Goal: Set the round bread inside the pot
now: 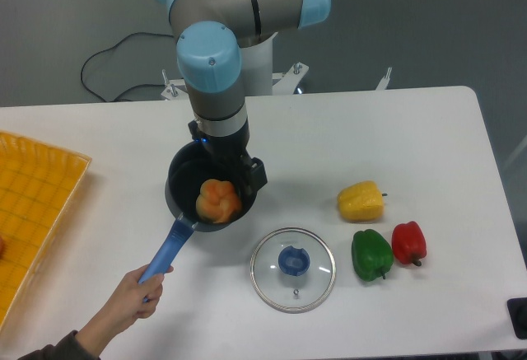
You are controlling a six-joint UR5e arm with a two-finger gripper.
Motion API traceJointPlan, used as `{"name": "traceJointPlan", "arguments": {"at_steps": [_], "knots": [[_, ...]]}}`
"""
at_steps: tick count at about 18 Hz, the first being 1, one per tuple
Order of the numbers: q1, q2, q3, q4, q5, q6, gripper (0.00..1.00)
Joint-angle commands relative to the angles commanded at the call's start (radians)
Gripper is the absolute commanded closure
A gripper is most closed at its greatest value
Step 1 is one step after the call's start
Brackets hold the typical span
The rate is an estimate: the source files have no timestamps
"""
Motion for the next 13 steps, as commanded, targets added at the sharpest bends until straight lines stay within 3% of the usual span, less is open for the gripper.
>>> {"name": "traceJointPlan", "arguments": {"at_steps": [4, 13], "knots": [[0.049, -0.006, 0.014, -0.002, 0.112, 0.008, 0.0], [0.204, -0.008, 0.037, -0.018, -0.03, 0.173, 0.0]]}}
